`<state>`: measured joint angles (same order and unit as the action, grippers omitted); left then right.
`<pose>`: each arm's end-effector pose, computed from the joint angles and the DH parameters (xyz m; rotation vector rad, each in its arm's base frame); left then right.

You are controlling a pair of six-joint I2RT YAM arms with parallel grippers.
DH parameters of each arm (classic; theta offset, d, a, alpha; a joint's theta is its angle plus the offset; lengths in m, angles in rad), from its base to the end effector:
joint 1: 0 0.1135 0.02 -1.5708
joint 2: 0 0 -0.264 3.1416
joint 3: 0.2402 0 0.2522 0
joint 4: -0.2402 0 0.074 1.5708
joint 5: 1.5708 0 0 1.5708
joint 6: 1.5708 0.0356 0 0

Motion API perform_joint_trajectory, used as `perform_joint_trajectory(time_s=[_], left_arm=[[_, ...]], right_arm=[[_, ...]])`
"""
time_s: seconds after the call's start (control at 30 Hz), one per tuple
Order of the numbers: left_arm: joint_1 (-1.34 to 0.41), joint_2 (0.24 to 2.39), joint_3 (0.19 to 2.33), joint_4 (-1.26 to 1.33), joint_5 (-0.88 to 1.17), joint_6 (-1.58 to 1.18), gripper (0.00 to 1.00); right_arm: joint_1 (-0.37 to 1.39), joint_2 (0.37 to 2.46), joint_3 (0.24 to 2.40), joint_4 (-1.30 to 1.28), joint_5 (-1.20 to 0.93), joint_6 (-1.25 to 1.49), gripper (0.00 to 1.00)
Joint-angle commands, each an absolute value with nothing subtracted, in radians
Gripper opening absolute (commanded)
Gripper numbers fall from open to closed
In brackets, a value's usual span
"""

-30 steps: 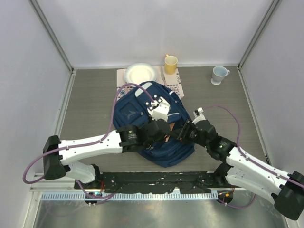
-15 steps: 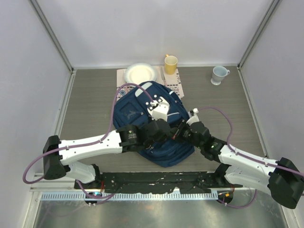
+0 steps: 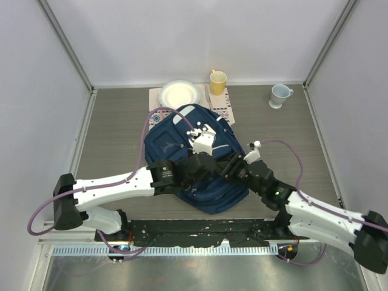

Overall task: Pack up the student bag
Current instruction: Place the personal item in the student bag, then zip the student bag at the center of the board.

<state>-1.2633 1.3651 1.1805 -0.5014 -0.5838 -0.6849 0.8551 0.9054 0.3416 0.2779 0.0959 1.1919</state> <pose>0.1089 -0.2782 0.3203 0.3190 2.1423 -0.4782 0.1345 0.1495 0.2101 0.4217 2.0354 1.2756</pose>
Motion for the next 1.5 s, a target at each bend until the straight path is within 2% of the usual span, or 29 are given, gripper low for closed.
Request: perform_joint_trajectory(time_s=[0.0, 0.07, 0.23, 0.37, 0.43, 0.5, 0.57, 0.6, 0.63, 0.77, 0.9, 1.03, 1.07, 1.17, 1.3, 1.47], left_arm=[[-1.269, 1.292, 1.178, -0.374, -0.592, -0.729, 0.0], [-1.27, 1.295, 1.174, -0.37, -0.594, -0.73, 0.0], [-1.27, 1.301, 1.172, -0.365, -0.591, -0.739, 0.02], [-1.27, 1.301, 1.166, -0.367, -0.577, -0.744, 0.04], [-1.269, 1.295, 1.163, -0.383, -0.571, -0.746, 0.13], [-1.269, 1.273, 1.146, -0.396, -0.563, -0.752, 0.19], [-1.269, 1.253, 1.114, -0.382, -0.548, -0.755, 0.29], [-1.269, 1.232, 1.103, -0.376, -0.542, -0.755, 0.45], [-1.269, 1.22, 1.092, -0.373, -0.535, -0.756, 0.52], [-1.269, 1.161, 1.059, -0.414, -0.541, -0.784, 0.64], [-1.27, 1.074, 1.029, -0.488, -0.606, -0.819, 0.8], [-1.269, 0.99, 0.985, -0.592, -0.688, -0.903, 0.93], [-1.264, 0.965, 0.957, -0.632, -0.707, -0.925, 0.99], [-1.241, 0.928, 0.891, -0.663, -0.698, -1.008, 1.0], [-1.212, 0.925, 0.813, -0.58, -0.628, -1.031, 1.0], [-1.178, 0.969, 0.782, -0.531, -0.575, -1.068, 1.0]], right_arm=[[0.853, 0.683, 0.357, 0.076, 0.238, 1.089, 0.56], [0.853, 0.615, 0.367, -0.045, 0.238, 1.066, 0.58], [0.853, 0.548, 0.341, -0.135, 0.178, 1.097, 0.59], [0.853, 0.432, 0.35, -0.256, 0.213, 1.08, 0.59], [0.853, 0.39, 0.397, -0.367, 0.245, 1.004, 0.59], [0.853, 0.367, 0.502, -0.568, 0.4, 0.925, 0.61], [0.853, 0.367, 0.558, -0.63, 0.439, 0.876, 0.62], [0.853, 0.382, 0.599, -0.649, 0.43, 0.835, 0.62], [0.853, 0.39, 0.616, -0.679, 0.423, 0.824, 0.63], [0.854, 0.437, 0.643, -0.669, 0.339, 0.828, 0.63], [0.853, 0.443, 0.589, -0.551, 0.246, 0.854, 0.63], [0.854, 0.518, 0.635, -0.658, 0.285, 0.836, 0.63], [0.854, 0.526, 0.653, -0.672, 0.287, 0.827, 0.63], [0.861, 0.528, 0.678, -0.66, 0.259, 0.818, 0.63], [0.926, 0.597, 0.686, -0.635, 0.251, 0.825, 0.62], [1.159, 0.669, 0.669, -0.552, 0.498, 0.925, 0.61]])
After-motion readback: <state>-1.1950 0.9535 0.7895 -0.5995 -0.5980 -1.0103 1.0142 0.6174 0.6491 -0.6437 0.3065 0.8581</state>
